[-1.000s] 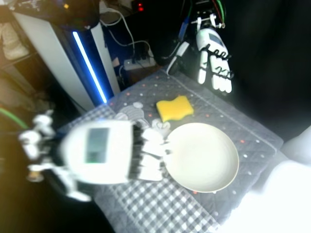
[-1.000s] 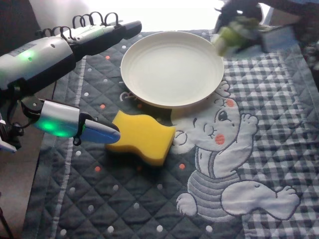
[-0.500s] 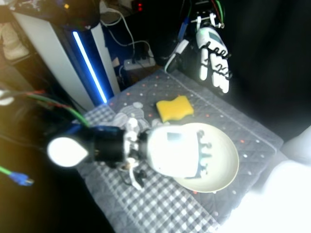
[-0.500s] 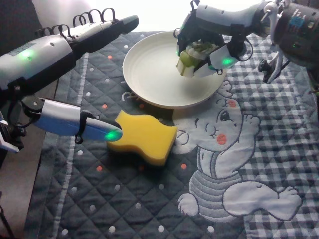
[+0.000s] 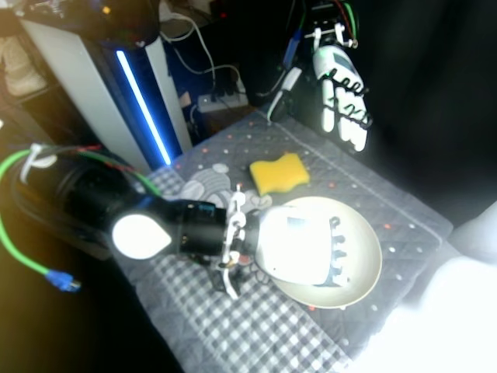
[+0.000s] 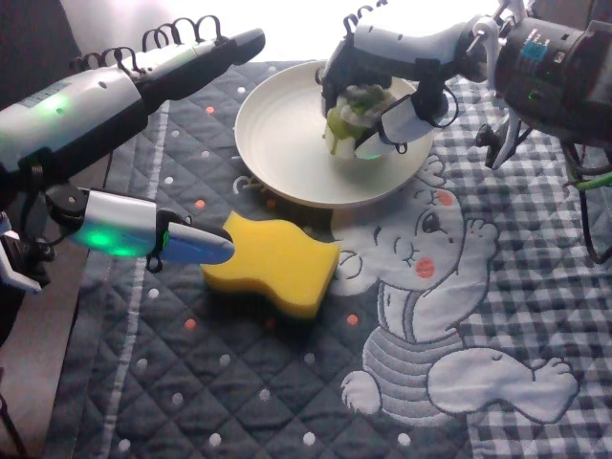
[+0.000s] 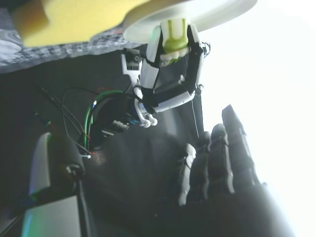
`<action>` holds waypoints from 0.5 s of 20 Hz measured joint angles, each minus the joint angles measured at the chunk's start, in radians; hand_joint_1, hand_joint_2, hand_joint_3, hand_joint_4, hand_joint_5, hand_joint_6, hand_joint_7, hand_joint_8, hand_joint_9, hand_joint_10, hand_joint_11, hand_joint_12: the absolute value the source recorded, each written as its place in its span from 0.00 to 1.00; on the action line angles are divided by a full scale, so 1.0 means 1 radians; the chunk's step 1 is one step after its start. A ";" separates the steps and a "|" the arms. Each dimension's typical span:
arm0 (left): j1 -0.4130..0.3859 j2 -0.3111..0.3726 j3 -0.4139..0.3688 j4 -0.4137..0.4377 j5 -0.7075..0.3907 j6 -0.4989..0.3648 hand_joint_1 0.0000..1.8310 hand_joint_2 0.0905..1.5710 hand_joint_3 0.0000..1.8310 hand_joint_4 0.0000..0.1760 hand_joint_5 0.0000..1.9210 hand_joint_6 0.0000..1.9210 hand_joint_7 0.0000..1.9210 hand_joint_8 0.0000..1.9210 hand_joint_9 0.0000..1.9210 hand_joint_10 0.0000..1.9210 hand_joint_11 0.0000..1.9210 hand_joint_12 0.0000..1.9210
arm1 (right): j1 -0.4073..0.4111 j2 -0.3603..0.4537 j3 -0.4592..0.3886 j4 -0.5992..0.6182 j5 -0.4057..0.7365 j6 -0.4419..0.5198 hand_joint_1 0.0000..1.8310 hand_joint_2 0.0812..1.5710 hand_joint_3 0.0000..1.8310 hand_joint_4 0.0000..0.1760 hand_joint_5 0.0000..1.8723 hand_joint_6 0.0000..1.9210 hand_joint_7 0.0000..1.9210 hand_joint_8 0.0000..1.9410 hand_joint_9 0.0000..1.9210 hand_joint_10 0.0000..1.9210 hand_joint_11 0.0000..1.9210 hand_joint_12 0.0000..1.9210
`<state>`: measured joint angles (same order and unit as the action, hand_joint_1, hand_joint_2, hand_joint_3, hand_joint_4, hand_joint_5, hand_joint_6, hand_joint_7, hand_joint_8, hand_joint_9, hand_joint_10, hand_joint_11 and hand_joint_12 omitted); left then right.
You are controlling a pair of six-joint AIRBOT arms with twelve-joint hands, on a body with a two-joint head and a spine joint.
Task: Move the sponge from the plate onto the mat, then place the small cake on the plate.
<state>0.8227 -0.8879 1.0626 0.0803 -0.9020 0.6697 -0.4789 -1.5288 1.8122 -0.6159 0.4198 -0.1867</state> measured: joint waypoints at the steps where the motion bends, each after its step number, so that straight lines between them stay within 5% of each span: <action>1: 0.000 0.000 0.000 0.000 0.000 0.000 0.51 0.48 0.00 0.45 0.00 0.00 0.00 0.00 0.00 0.00 0.00 0.19 | 0.000 0.000 0.000 -0.001 -0.003 0.000 0.49 0.54 0.00 0.66 0.15 0.00 0.16 0.01 0.25 0.14 0.16 0.63; 2: 0.000 -0.001 0.000 0.000 0.000 0.000 0.50 0.48 0.00 0.46 0.00 0.00 0.00 0.00 0.00 0.00 0.00 0.19 | 0.000 0.000 0.000 -0.001 -0.002 0.000 0.49 0.54 0.00 0.74 0.12 0.00 0.13 0.00 0.24 0.07 0.16 0.60; 4: 0.000 -0.001 0.000 0.000 0.000 0.000 0.51 0.48 0.00 0.52 0.00 0.00 0.00 0.00 0.00 0.00 0.00 0.19 | 0.000 0.000 0.000 0.002 0.003 0.000 0.50 0.53 0.00 0.74 0.08 0.00 0.08 0.00 0.18 0.01 0.07 0.58; 6: 0.000 -0.001 0.000 -0.002 0.000 0.000 0.50 0.48 0.00 0.62 0.00 0.00 0.00 0.00 0.00 0.00 0.00 0.19 | 0.000 0.003 0.000 0.006 0.012 0.000 0.48 0.51 0.00 0.78 0.07 0.00 0.09 0.00 0.18 0.00 0.04 0.61; 8: 0.004 -0.001 0.000 -0.003 -0.002 0.000 0.51 0.49 0.00 0.59 0.00 0.00 0.00 0.00 0.00 0.00 0.00 0.16 | 0.000 0.020 -0.007 0.014 0.029 0.000 0.50 0.49 0.00 0.80 0.09 0.00 0.10 0.00 0.14 0.00 0.00 0.51; 10: 0.004 -0.001 0.000 -0.003 -0.002 0.000 0.50 0.49 0.00 0.69 0.00 0.00 0.00 0.00 0.00 0.00 0.00 0.09 | 0.000 0.065 -0.034 0.016 0.045 0.000 0.44 0.46 0.00 0.86 0.09 0.00 0.12 0.00 0.14 0.00 0.00 0.52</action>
<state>0.8268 -0.8886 1.0626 0.0769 -0.9035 0.6697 -0.4789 -1.4639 1.7786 -0.5999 0.4652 -0.1864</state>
